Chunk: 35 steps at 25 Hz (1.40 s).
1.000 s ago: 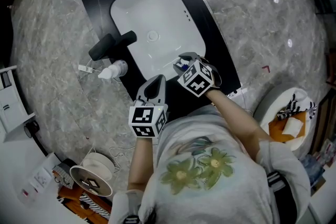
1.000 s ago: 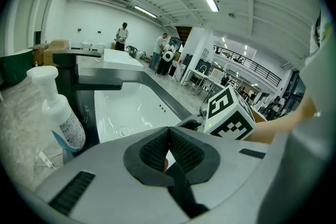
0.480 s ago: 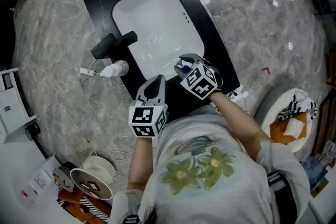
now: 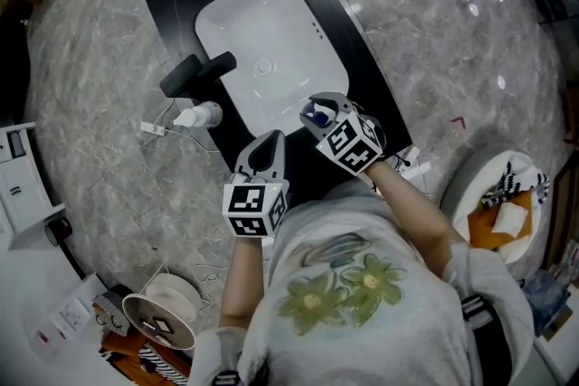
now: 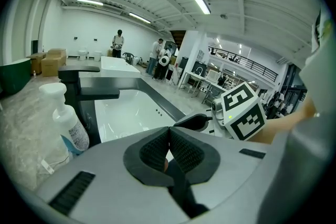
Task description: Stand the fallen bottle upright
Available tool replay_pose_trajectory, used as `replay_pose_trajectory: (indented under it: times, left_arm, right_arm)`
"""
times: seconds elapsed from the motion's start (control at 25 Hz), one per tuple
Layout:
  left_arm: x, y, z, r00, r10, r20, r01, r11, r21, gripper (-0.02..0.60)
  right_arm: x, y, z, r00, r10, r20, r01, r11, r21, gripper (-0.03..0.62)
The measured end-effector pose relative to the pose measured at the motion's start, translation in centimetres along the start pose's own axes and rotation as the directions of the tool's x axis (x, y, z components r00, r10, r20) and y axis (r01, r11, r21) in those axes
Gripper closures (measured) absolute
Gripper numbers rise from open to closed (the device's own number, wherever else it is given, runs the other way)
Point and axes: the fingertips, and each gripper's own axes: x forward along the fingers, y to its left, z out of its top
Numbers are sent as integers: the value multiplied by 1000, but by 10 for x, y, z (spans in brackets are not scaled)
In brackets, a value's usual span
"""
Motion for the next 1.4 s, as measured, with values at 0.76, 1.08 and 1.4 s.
replay_pose_trajectory:
  times: [0.76, 1.08, 1.4]
  left_arm:
    - [-32, -33, -5, 999, -34, 19, 33, 998, 61, 563]
    - [-41, -41, -9, 998, -50, 28, 48, 997, 63, 563]
    - [-51, -50, -14, 997, -63, 34, 60, 996, 72, 563]
  right_arm:
    - [-63, 13, 15, 979, -107, 172, 114, 993, -29, 427]
    - [-79, 18, 15, 971, -137, 194, 146, 989, -35, 427]
    - [-95, 26, 13, 963, -169, 209, 182, 982, -44, 427]
